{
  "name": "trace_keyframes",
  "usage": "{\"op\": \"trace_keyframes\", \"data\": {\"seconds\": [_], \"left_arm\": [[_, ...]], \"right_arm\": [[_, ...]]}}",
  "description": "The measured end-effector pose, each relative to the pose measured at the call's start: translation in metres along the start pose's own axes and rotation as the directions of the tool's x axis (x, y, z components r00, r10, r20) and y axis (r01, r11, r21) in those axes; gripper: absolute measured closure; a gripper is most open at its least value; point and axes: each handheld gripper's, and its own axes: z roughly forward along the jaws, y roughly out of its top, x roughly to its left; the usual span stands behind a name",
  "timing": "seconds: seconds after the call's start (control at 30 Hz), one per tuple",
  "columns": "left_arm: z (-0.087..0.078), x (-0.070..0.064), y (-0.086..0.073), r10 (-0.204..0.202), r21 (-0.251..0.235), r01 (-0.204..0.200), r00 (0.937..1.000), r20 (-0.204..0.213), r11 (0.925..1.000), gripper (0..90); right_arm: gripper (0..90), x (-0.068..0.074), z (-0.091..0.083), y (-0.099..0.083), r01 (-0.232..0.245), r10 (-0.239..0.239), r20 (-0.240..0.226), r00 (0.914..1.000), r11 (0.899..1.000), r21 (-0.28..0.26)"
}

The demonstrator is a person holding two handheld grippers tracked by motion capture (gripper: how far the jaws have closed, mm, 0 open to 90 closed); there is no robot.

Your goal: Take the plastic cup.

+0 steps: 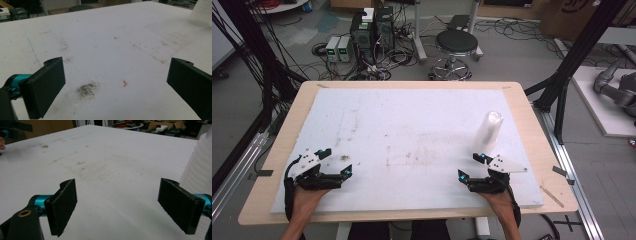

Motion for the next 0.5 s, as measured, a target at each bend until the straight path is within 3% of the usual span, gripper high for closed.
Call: {"op": "trace_keyframes", "data": {"seconds": [0.5], "left_arm": [[0.0032,0.0024,0.0014,-0.023,0.034,0.023,0.9997,0.004,0.9992,1.8]], "right_arm": [[15.4,0.0036,-0.0018,-0.0007,0.052,-0.053,-0.023,0.9983,0.998,-0.018]]}}
